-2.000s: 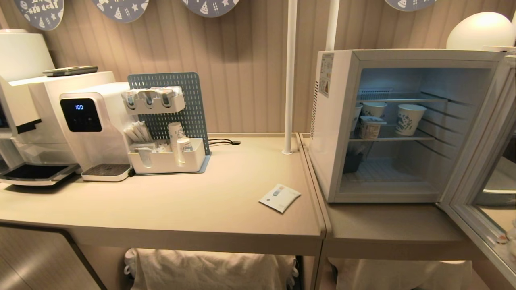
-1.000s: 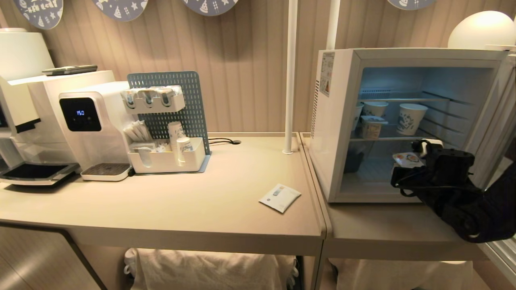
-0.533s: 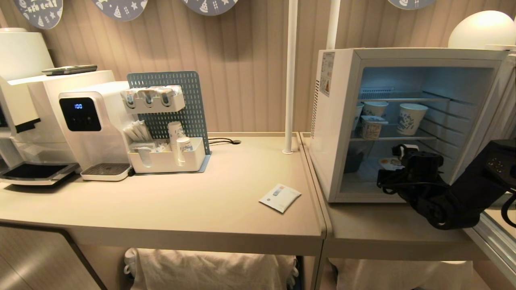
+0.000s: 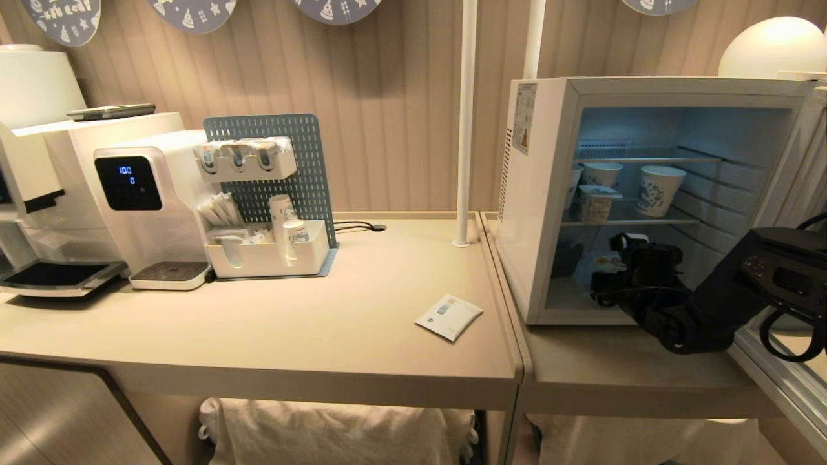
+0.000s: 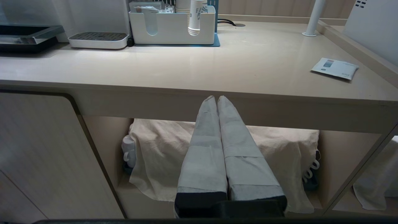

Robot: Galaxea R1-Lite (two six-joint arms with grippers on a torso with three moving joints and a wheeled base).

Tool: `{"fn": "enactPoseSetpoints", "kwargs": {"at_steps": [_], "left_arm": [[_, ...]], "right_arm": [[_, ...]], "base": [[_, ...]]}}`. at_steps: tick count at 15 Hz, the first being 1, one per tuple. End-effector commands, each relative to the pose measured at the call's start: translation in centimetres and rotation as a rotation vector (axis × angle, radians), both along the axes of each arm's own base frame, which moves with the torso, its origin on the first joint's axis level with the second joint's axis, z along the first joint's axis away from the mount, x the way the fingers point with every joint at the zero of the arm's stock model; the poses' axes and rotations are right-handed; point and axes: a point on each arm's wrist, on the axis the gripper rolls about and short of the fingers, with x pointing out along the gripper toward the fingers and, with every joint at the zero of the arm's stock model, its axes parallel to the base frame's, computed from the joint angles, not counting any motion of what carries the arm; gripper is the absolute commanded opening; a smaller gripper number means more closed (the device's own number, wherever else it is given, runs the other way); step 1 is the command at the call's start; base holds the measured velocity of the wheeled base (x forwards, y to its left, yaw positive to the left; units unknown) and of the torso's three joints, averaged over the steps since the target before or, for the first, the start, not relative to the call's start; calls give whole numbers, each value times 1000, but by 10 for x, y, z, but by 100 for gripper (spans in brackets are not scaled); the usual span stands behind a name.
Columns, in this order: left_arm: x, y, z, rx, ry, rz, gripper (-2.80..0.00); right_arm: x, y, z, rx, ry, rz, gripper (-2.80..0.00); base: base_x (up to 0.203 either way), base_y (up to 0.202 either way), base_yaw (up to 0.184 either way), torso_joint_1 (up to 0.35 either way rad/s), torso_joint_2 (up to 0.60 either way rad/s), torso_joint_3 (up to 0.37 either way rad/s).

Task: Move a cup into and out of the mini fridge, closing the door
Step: Put the yoghurt in the freezer

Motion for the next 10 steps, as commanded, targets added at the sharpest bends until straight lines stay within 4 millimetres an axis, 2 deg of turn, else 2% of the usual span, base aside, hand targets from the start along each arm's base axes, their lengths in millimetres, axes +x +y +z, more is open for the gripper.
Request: {"fn": "enactPoseSetpoints", "kwargs": {"at_steps": [1, 9, 10], "left_arm": [[0, 0, 0, -1, 3, 1, -280], [0, 0, 0, -1, 3, 1, -280], [0, 0, 0, -1, 3, 1, -280]], "right_arm": [[4, 1, -10, 0, 12, 0, -280], [4, 1, -13, -2, 11, -1, -280], [4, 1, -12, -1, 10, -2, -74]], "base": [[0, 0, 0, 0, 0, 0], [0, 0, 0, 0, 0, 0], [0, 0, 0, 0, 0, 0]]}}
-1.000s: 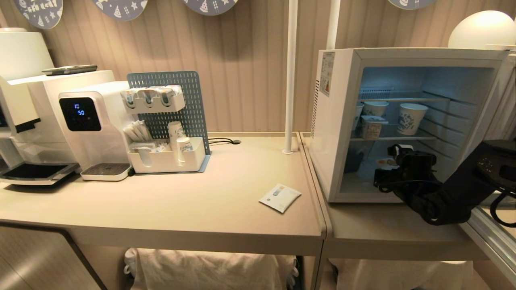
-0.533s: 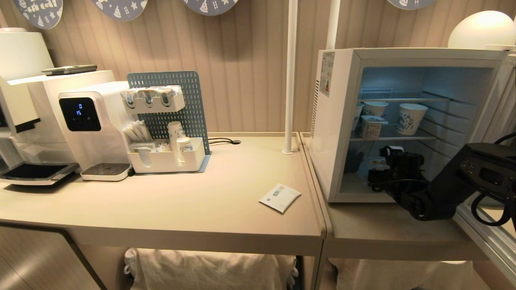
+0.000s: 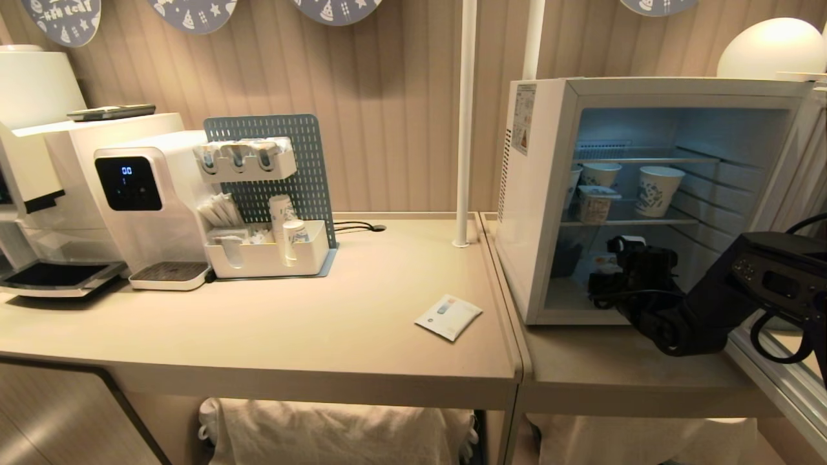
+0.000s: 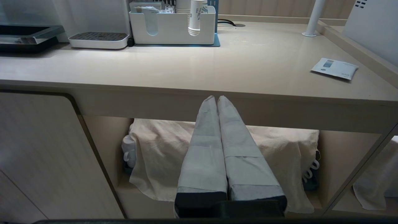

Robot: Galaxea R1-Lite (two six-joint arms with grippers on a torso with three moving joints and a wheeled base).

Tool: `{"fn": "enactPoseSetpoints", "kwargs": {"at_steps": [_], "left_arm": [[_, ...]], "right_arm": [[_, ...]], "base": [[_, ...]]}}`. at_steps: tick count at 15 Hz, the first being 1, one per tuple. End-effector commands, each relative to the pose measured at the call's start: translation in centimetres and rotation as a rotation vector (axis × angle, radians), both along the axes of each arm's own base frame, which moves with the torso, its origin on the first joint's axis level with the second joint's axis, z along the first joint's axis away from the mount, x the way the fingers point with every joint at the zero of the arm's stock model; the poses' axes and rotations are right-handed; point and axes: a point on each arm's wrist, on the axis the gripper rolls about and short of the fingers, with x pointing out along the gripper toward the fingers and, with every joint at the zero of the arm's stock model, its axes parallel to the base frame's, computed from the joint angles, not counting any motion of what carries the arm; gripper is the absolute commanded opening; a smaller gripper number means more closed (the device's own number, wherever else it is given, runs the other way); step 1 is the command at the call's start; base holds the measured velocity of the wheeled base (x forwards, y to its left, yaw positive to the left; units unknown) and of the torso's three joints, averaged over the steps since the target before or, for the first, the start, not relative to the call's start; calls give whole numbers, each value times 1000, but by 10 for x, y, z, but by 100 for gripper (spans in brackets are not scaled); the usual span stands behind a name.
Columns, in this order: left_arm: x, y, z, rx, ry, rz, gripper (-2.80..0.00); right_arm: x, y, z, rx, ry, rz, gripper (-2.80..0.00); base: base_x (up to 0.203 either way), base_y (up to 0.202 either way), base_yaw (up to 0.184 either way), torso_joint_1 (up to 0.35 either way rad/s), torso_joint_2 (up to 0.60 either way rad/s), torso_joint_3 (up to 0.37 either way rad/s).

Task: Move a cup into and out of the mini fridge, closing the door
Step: Put the yoghurt in the freezer

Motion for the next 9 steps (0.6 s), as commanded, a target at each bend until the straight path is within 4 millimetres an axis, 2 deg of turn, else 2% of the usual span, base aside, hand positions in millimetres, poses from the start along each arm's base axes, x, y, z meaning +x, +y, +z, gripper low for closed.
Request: {"fn": "enactPoseSetpoints", "kwargs": {"at_steps": [1, 6, 9], "left_arm": [[0, 0, 0, -1, 3, 0, -280], [0, 0, 0, -1, 3, 0, -280], [0, 0, 0, -1, 3, 0, -280]], "right_arm": [[0, 0, 3, 5, -9, -3, 0], [-4, 0, 8, 10, -13, -5, 0], [-12, 0, 16, 25, -14, -9, 0]], "base": [[0, 0, 0, 0, 0, 0], [0, 0, 0, 0, 0, 0], [0, 0, 0, 0, 0, 0]]}}
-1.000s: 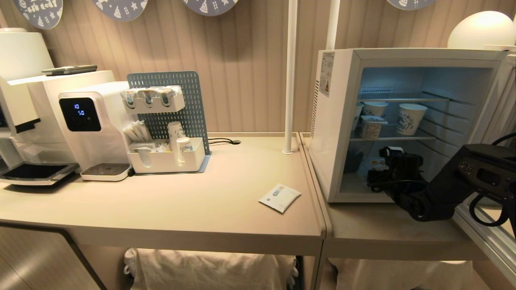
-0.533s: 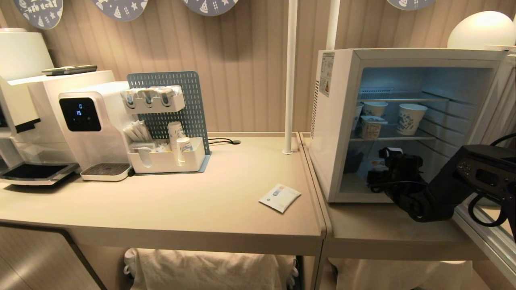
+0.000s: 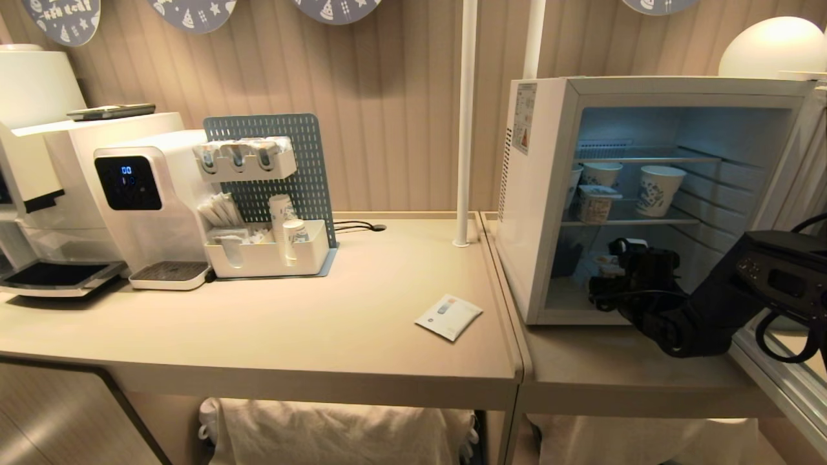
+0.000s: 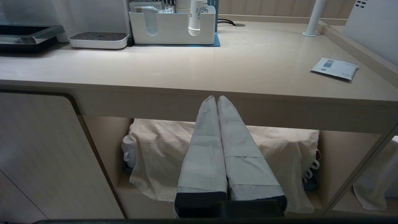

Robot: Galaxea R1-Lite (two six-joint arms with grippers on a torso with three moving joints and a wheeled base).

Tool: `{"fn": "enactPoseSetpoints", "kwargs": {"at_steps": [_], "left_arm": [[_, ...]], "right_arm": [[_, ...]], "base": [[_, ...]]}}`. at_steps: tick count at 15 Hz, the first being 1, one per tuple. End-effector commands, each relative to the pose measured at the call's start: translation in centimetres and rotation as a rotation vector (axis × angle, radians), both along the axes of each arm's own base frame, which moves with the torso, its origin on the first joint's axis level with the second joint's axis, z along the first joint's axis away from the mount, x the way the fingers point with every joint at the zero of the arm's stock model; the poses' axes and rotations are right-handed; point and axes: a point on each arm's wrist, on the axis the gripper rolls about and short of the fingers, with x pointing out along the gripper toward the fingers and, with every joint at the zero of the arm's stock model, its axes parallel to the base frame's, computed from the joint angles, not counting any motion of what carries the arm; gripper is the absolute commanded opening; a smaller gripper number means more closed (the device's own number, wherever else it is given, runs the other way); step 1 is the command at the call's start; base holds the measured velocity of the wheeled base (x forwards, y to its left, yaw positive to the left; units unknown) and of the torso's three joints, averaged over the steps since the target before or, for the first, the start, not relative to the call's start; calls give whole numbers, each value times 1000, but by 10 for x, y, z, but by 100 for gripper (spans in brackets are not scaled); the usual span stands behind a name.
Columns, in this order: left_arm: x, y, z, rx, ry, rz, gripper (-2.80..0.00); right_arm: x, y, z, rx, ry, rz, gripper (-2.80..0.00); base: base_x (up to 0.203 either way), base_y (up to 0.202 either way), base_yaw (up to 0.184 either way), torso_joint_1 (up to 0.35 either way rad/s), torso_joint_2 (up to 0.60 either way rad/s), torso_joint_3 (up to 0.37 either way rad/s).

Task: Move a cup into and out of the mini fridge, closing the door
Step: Put the yoghurt in the freezer

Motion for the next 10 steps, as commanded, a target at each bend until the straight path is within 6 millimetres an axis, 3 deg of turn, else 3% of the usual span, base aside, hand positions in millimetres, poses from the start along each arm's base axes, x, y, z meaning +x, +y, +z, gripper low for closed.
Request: {"fn": "enactPoseSetpoints", "kwargs": {"at_steps": [1, 6, 10], "left_arm": [[0, 0, 0, -1, 3, 1, -280], [0, 0, 0, -1, 2, 1, -280], [0, 0, 0, -1, 3, 1, -280]], "right_arm": [[-9, 1, 15, 4, -21, 0, 0], [-48, 6, 44, 32, -29, 7, 0], [-98, 8, 80, 64, -65, 23, 0]], "base": [[0, 0, 0, 0, 0, 0], [0, 0, 0, 0, 0, 0], [0, 0, 0, 0, 0, 0]]}}
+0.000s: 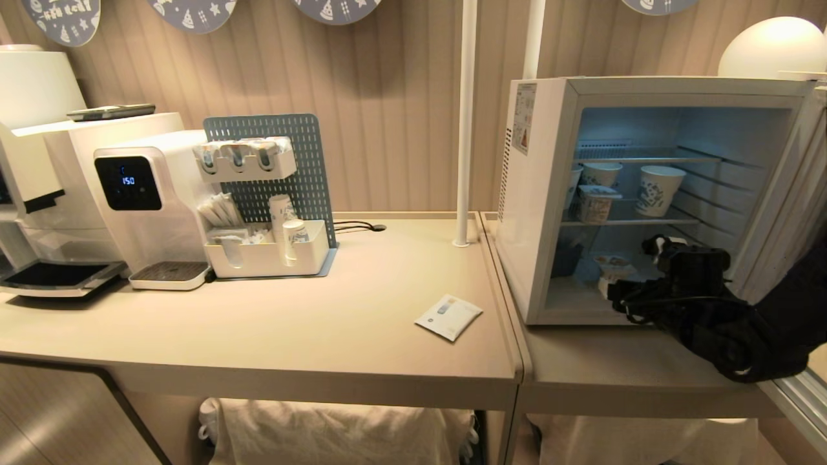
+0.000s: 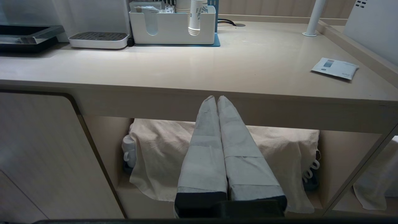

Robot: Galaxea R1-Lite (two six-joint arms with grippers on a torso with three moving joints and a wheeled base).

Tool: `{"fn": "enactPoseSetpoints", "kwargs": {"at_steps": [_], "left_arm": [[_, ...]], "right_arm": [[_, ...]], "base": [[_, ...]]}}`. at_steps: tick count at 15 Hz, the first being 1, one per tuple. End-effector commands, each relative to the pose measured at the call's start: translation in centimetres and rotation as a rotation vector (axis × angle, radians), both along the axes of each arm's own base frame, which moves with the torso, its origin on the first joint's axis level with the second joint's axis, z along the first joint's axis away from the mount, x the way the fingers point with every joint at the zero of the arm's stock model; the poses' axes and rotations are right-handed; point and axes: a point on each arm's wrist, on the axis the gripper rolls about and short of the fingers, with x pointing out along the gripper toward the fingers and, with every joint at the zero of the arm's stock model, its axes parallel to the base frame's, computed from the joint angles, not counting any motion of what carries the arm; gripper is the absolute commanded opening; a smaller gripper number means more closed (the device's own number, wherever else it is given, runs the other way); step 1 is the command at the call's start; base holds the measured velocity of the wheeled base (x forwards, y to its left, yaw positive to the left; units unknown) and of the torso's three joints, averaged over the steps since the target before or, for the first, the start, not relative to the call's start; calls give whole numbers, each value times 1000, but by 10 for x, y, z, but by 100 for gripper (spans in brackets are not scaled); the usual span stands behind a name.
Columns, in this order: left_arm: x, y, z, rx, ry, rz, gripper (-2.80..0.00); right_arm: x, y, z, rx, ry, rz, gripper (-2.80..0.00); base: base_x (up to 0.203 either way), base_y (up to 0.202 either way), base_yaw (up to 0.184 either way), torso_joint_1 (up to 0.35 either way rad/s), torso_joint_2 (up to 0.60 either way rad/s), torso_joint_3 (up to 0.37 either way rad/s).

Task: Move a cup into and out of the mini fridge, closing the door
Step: Put the yoghurt in the freezer, then close the freezer door

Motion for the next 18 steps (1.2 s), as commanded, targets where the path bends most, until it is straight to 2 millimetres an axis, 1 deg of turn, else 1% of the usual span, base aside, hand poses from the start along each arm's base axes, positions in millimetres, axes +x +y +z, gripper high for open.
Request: {"fn": "enactPoseSetpoints", "kwargs": {"at_steps": [1, 4, 7, 8, 9, 11, 12, 14, 15, 16, 18], "left_arm": [[0, 0, 0, -1, 2, 1, -280], [0, 0, 0, -1, 3, 1, -280], [0, 0, 0, -1, 3, 1, -280], [0, 0, 0, -1, 3, 1, -280], [0, 0, 0, -1, 3, 1, -280], [0, 0, 0, -1, 1, 1, -280], [0, 0, 0, -1, 2, 1, -280], [0, 0, 0, -1, 3, 1, -280], [0, 0, 0, -1, 3, 1, -280], [0, 0, 0, -1, 3, 1, -280], [0, 0, 0, -2, 3, 1, -280]], "right_arm": [[-39, 0, 45, 12, -100, 7, 0], [-100, -1, 91, 23, -231, 19, 0], [-177, -5, 133, 27, -389, 32, 0], [-204, -7, 143, 28, -425, 34, -212], [-232, -9, 151, 31, -442, 35, -280], [-283, -14, 157, 45, -428, 43, -280], [-308, -16, 155, 54, -374, 46, -280], [-349, -20, 156, 77, -303, 28, -280], [-360, -20, 157, 82, -301, -23, -280], [-366, -19, 157, 80, -304, -81, -280], [-386, -16, 146, 81, -339, -105, -280]], "base": [[0, 0, 0, 0, 0, 0], [0, 0, 0, 0, 0, 0], [0, 0, 0, 0, 0, 0], [0, 0, 0, 0, 0, 0], [0, 0, 0, 0, 0, 0], [0, 0, 0, 0, 0, 0], [0, 0, 0, 0, 0, 0], [0, 0, 0, 0, 0, 0], [0, 0, 0, 0, 0, 0], [0, 0, 0, 0, 0, 0], [0, 0, 0, 0, 0, 0]]}}
